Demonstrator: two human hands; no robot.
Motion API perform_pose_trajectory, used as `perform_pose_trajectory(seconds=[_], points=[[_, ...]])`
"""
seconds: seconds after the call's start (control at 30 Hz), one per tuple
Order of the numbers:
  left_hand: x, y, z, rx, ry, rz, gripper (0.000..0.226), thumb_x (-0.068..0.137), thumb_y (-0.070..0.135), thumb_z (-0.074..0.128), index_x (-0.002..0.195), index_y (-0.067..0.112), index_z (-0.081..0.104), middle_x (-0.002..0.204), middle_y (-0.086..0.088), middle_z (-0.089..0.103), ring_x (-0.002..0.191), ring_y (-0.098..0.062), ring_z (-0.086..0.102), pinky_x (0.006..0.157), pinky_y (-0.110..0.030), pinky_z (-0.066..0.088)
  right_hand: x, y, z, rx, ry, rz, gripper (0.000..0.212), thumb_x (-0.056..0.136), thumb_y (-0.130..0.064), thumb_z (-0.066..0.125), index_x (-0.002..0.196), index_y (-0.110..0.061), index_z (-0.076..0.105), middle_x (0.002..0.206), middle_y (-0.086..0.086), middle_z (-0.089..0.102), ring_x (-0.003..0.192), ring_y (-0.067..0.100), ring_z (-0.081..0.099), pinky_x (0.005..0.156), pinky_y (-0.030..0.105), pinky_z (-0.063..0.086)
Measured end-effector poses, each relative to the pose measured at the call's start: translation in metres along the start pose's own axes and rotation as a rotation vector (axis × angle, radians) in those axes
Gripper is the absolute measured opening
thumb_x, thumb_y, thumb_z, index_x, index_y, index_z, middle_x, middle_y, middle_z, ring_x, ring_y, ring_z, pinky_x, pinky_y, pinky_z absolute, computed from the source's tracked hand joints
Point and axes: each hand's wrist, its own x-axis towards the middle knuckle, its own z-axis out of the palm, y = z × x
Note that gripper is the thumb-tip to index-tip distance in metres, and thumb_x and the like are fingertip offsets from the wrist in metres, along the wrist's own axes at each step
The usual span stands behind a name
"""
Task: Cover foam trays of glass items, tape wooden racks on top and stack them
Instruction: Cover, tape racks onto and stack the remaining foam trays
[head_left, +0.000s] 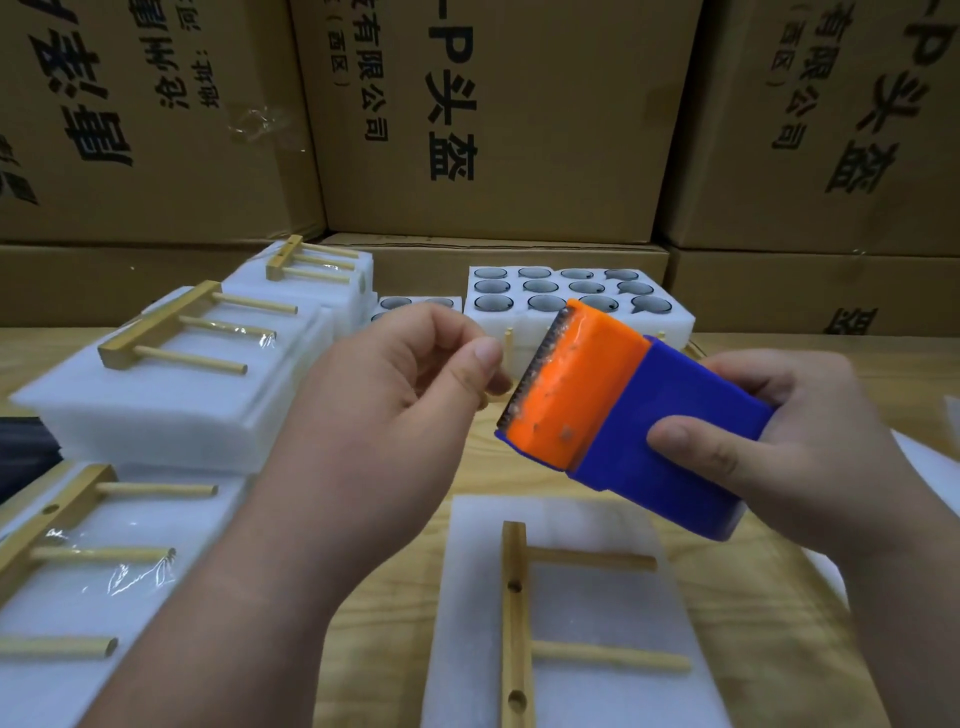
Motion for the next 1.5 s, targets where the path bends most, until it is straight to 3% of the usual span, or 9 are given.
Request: perform_pose_trajectory(seconds=[0.2,0.4,0.57,0.67,0.8,0.9,1.23,1.37,1.5], points=[[0.0,0.003,0.005,-0.255,-0.08,-0.216,0.019,0.078,0.041,0.063,0.082,0.022,0.067,0.07,0.007,0.068,0.066,-0.009,0.064,0.082,-0.05,0.056,0.0,-0.001,0.001,-0.018,-0.022,-0.014,0.051,0.058,-0.069,0.077,0.079,-0.022,0.073,0.069,0.008,0.072,0.055,0.017,0.067,0.043,0.024,0.048],[0.001,-0.003,0.004,-0.376,-0.091,-0.33,0.06,0.071,0.047,0.077,0.127,0.036,0.059,0.071,0.003,0.069,0.069,-0.014,0.063,0.084,-0.048,0.058,-0.001,-0.004,-0.002,-0.003,-0.031,-0.005,0.066,0.054,-0.084,0.072,0.084,-0.025,0.074,0.072,0.007,0.073,0.057,0.018,0.068,0.043,0.033,0.05],[0.003,-0.004,0.002,-0.272,-0.055,-0.294,0.031,0.072,0.054,0.074,0.086,0.027,0.081,0.067,0.0,0.063,0.069,-0.016,0.059,0.087,-0.055,0.057,-0.001,-0.007,-0.002,-0.022,-0.076,-0.026,0.056,0.057,-0.075,0.077,0.084,-0.026,0.074,0.072,0.003,0.073,0.057,0.014,0.069,0.044,0.022,0.051],[0.001,-0.004,0.006,-0.169,0.009,-0.26,0.031,0.074,0.06,0.068,0.086,0.034,0.077,0.085,-0.011,0.071,0.079,-0.027,0.066,0.088,-0.057,0.057,-0.002,-0.006,-0.001,-0.015,-0.073,-0.017,0.061,0.056,-0.079,0.076,0.085,-0.025,0.074,0.072,0.005,0.073,0.057,0.015,0.069,0.044,0.026,0.051],[0.0,-0.002,0.01,-0.195,-0.004,-0.236,0.025,0.082,0.052,0.063,0.083,0.031,0.076,0.075,0.003,0.074,0.067,-0.012,0.069,0.069,-0.04,0.058,-0.001,-0.007,0.002,-0.046,-0.049,-0.02,0.045,0.057,-0.064,0.078,0.083,-0.027,0.075,0.068,0.003,0.072,0.055,0.013,0.067,0.045,0.019,0.049],[0.001,0.001,0.008,-0.274,-0.026,-0.247,0.02,0.089,0.043,0.072,0.079,0.027,0.077,0.068,0.004,0.072,0.057,-0.006,0.064,0.056,-0.021,0.053,-0.004,-0.011,0.002,-0.028,-0.042,-0.005,0.061,0.054,-0.081,0.074,0.084,-0.028,0.075,0.071,0.003,0.073,0.057,0.014,0.069,0.046,0.02,0.051],[-0.002,0.02,-0.008,-0.375,-0.073,-0.331,0.026,0.088,0.03,0.075,0.062,0.024,0.076,0.056,0.003,0.066,0.046,-0.006,0.055,0.045,-0.018,0.045,-0.022,-0.031,-0.009,0.092,-0.167,0.332,0.087,0.032,-0.091,0.076,0.077,-0.017,0.079,0.073,0.016,0.075,0.061,0.024,0.072,0.053,0.028,0.056],[-0.005,0.025,-0.006,-0.546,-0.068,-0.443,0.016,0.089,0.025,0.073,0.081,0.011,0.072,0.054,0.004,0.062,0.042,-0.005,0.053,0.042,-0.017,0.044,-0.022,-0.048,-0.021,0.211,-0.342,0.492,0.086,0.045,-0.081,0.081,0.094,-0.009,0.079,0.095,0.023,0.076,0.082,0.035,0.076,0.067,0.034,0.062],[-0.01,0.028,-0.003,-0.592,-0.073,-0.512,0.018,0.089,0.025,0.072,0.089,0.006,0.072,0.056,0.001,0.061,0.044,-0.006,0.053,0.043,-0.017,0.044,-0.025,-0.053,-0.025,0.175,-0.343,0.508,0.074,0.065,-0.075,0.071,0.098,-0.009,0.078,0.096,0.022,0.076,0.08,0.032,0.075,0.068,0.031,0.061]])
